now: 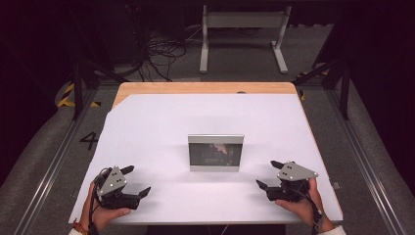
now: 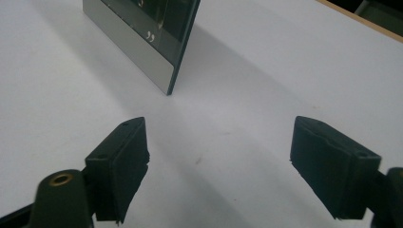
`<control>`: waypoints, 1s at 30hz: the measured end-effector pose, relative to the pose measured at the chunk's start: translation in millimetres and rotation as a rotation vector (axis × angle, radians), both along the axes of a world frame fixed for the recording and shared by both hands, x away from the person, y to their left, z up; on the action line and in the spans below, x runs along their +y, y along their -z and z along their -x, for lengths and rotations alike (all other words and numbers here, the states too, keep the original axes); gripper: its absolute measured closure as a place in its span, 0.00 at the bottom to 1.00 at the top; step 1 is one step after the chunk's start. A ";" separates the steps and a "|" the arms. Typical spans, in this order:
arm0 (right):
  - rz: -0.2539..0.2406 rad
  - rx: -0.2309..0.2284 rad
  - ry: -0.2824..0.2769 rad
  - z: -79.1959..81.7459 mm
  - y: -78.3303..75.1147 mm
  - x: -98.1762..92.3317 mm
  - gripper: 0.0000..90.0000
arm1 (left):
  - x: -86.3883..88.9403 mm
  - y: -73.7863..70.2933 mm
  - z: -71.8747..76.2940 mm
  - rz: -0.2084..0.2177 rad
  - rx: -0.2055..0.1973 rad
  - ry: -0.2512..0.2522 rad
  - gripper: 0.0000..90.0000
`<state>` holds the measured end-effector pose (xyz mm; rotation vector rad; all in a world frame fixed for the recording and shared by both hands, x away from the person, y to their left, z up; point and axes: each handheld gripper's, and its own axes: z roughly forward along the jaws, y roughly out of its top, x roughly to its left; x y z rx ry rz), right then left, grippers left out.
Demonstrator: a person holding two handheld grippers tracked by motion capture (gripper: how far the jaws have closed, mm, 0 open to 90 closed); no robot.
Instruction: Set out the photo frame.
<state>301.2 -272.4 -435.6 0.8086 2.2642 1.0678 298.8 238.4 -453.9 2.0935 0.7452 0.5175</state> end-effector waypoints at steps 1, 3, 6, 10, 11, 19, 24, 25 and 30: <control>-0.001 -0.001 0.003 0.1 0.6 0.1 0.22 | -1.3 0.1 -0.3 -0.006 0.001 -0.001 0.12; 0.009 -0.004 0.002 -0.2 1.1 1.0 0.21 | -3.1 0.2 0.1 -0.005 0.002 -0.002 0.12; 0.009 0.001 -0.005 -0.4 1.7 1.6 0.21 | -3.4 1.0 -0.1 0.000 0.003 0.002 0.11; 0.021 0.003 -0.008 -1.7 2.5 3.7 0.21 | -2.6 0.8 1.3 0.003 0.001 0.001 0.11; 0.025 0.003 -0.008 -1.8 2.9 4.5 0.20 | -2.6 0.6 1.4 0.006 -0.001 0.002 0.11; 0.035 0.008 -0.010 -2.3 5.2 5.9 0.20 | -4.3 1.0 1.0 0.006 -0.001 -0.002 0.10; 0.033 0.008 -0.009 -2.2 4.8 5.6 0.20 | -3.5 1.1 0.7 0.002 0.001 -0.003 0.10; 0.035 0.007 -0.010 -2.2 4.7 5.7 0.19 | -3.6 1.1 0.7 0.001 0.001 -0.003 0.10; 0.043 0.006 -0.012 -2.0 5.6 7.0 0.19 | -4.7 1.7 0.5 -0.010 0.002 0.000 0.09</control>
